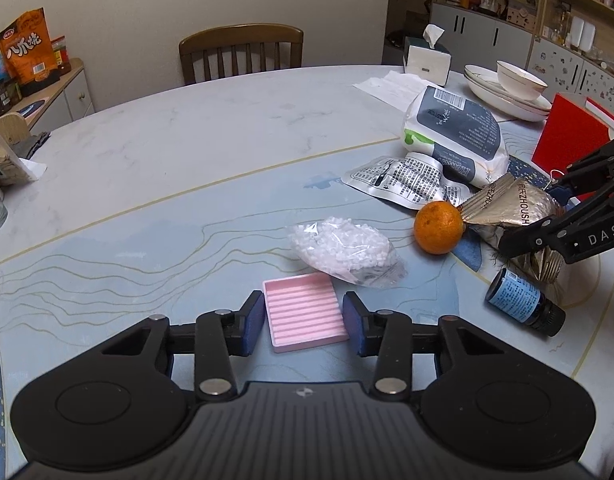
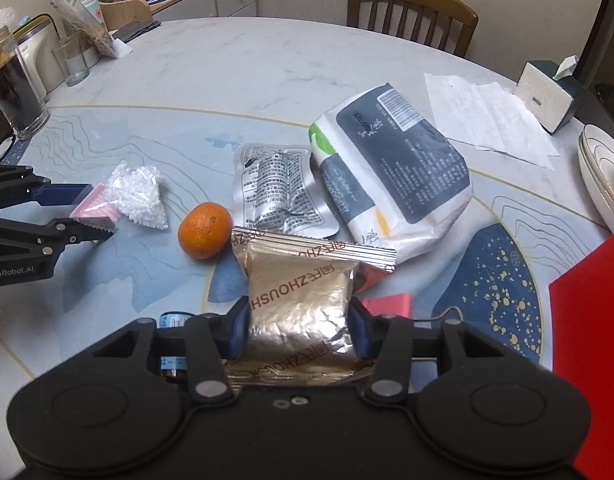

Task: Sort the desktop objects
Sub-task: 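Grasp the pink soap dish with the left tool while the right tool grasps the gold foil bag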

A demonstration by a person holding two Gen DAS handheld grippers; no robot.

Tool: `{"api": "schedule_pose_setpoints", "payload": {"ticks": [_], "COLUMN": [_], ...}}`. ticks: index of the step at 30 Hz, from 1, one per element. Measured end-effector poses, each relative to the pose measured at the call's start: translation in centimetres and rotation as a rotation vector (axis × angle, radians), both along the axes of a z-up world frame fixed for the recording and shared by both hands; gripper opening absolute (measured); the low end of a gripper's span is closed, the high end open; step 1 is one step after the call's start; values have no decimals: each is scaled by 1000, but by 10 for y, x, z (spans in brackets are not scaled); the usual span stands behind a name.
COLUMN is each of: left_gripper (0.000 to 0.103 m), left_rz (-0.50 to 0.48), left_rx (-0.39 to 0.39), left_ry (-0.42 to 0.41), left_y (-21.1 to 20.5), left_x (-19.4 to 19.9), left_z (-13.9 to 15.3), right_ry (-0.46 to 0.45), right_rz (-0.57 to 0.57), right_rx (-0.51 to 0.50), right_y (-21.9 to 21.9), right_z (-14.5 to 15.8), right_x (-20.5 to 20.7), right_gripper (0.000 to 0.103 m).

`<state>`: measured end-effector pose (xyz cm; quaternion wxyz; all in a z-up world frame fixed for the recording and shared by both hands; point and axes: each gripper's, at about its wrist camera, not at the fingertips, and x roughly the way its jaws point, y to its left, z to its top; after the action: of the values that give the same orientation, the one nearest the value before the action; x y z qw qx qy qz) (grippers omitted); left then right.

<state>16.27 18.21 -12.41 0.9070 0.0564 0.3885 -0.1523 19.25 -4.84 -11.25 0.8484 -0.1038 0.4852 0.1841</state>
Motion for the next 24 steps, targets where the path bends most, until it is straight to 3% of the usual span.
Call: {"api": "schedule_pose_setpoints", "payload": {"ticks": [24], "left_gripper": [41], "left_rz": [110], "left_rx": [-69], "left_ry": [5], "left_y": [0], "left_x": [-43], "left_z": [19], "right_ry": [-38], "right_rz": [-44], "right_rx": [95], "right_y": [-37], "right_z": [38], "right_x": [-34], "right_gripper": [46]}}
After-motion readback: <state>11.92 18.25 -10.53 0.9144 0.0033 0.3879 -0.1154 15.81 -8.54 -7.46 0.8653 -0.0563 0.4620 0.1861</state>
